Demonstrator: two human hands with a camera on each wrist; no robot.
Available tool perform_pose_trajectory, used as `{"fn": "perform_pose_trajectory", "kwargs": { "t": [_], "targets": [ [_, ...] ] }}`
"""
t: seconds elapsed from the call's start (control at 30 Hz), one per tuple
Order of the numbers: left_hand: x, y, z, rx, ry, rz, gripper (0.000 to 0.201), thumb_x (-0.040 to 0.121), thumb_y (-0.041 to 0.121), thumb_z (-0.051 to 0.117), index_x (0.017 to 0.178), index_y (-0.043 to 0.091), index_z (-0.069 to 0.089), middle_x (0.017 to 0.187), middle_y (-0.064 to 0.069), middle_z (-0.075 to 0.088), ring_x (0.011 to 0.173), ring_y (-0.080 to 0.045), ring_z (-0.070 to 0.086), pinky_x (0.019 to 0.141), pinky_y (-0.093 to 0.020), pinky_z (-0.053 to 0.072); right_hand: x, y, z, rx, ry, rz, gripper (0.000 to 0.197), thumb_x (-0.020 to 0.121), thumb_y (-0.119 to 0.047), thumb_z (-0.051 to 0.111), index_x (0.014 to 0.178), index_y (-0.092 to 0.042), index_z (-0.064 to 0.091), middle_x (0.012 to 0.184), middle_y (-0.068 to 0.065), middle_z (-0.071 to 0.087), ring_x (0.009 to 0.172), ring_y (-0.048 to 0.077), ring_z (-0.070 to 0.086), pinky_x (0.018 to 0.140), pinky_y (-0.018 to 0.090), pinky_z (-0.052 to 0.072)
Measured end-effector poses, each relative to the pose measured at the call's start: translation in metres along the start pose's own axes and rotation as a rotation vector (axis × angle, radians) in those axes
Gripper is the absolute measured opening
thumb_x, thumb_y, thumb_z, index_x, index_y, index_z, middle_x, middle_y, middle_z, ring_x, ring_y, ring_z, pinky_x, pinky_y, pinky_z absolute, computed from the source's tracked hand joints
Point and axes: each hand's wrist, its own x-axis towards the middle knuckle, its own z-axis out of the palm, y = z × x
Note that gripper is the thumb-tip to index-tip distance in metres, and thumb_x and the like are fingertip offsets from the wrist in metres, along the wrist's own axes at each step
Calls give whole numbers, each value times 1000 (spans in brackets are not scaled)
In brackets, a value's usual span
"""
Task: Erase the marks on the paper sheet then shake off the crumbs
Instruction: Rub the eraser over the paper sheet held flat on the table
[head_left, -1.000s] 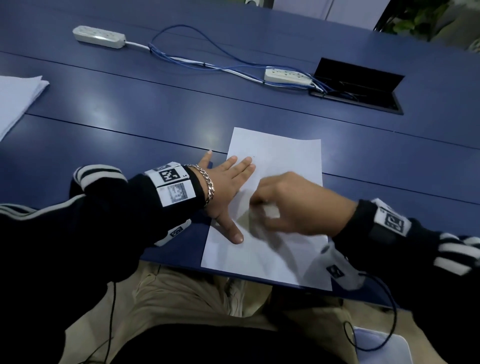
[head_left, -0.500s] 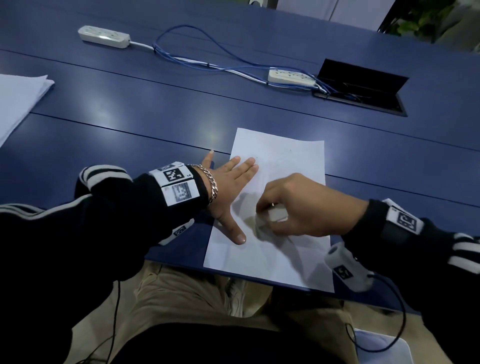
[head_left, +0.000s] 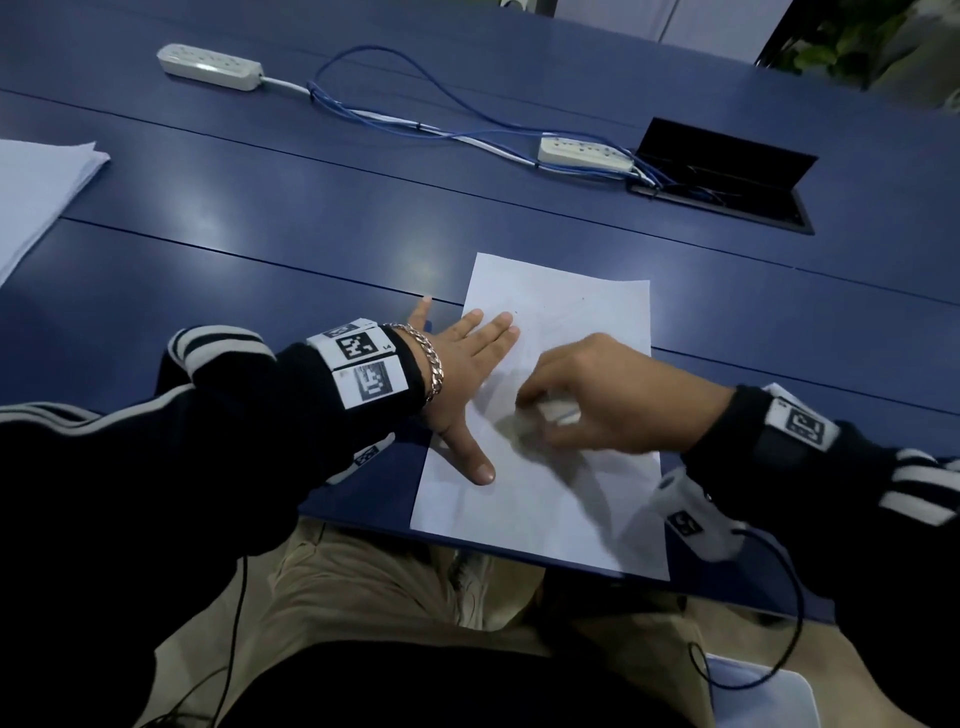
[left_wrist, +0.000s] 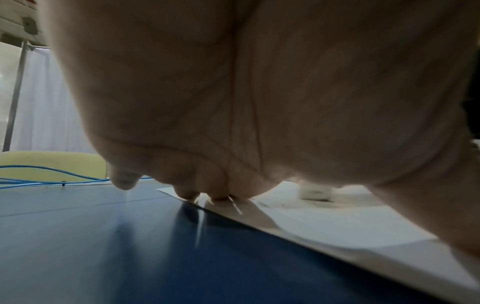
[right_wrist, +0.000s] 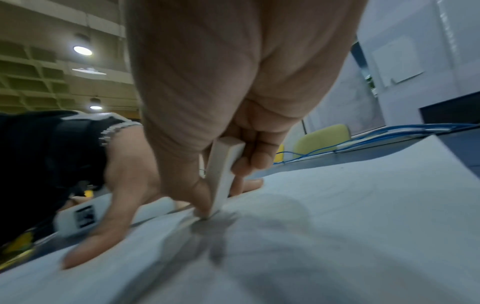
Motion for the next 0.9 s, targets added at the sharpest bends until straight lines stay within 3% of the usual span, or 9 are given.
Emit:
{"fn": "perform_pose_trajectory", "kwargs": {
  "t": [0.13, 0.23, 0.37, 0.57, 0.67, 0.77, 0.9],
  "targets": [
    [2, -1, 0, 12, -8, -11, 169, 45, 103, 62, 157, 23, -36, 166, 9, -40, 158, -19, -27, 116, -77, -14, 9, 17, 0, -89, 153, 146, 31, 84, -43, 69, 106, -22, 72, 96, -2, 67, 86, 22, 64, 81, 41, 53],
    [0, 1, -2, 13, -14, -22, 169, 48, 101, 64, 157, 21, -35, 166, 7, -40, 158, -20, -25, 115, -78, -15, -1, -1, 6, -108, 74, 37, 23, 85, -40, 63, 99, -25, 70, 92, -6, 63, 82, 20, 61, 77, 38, 52],
    [-2, 3, -3, 11, -21, -29, 168, 49, 99, 68, 157, 21, -35, 166, 7, -41, 158, -20, -25, 115, -78, -15, -8, -11, -2, -49, -105, -62, 28, 81, -43, 62, 102, -27, 73, 93, -7, 67, 82, 16, 62, 77, 34, 52],
    [-4, 4, -4, 17, -16, -22, 164, 50, 98, 68, 156, 29, -37, 166, 7, -40, 158, -22, -26, 114, -81, -12, 9, 19, -1, -82, 142, 125, 35, 81, -51, 64, 103, -25, 71, 93, -4, 66, 84, 22, 63, 80, 40, 53],
    [-5, 5, -7, 17, -22, -26, 163, 52, 96, 70, 159, 28, -33, 166, 5, -40, 158, -23, -25, 115, -79, -12, -5, -1, 7, -62, 61, 33, 25, 82, -43, 65, 99, -26, 71, 91, -7, 65, 82, 19, 62, 79, 33, 50],
    [-4, 7, -7, 21, -28, -28, 163, 52, 95, 71, 159, 27, -33, 166, 5, -40, 158, -24, -25, 116, -78, -13, -14, -8, 3, -16, -60, -35, 30, 81, -46, 63, 103, -27, 73, 93, -8, 67, 81, 14, 61, 77, 27, 49],
    [-2, 6, -5, 24, -26, -35, 165, 50, 98, 69, 157, 29, -35, 166, 5, -41, 158, -24, -26, 115, -79, -12, -2, 12, -3, -16, 77, 47, 36, 82, -53, 60, 101, -25, 74, 91, -6, 69, 82, 15, 62, 79, 31, 50]
  ]
}}
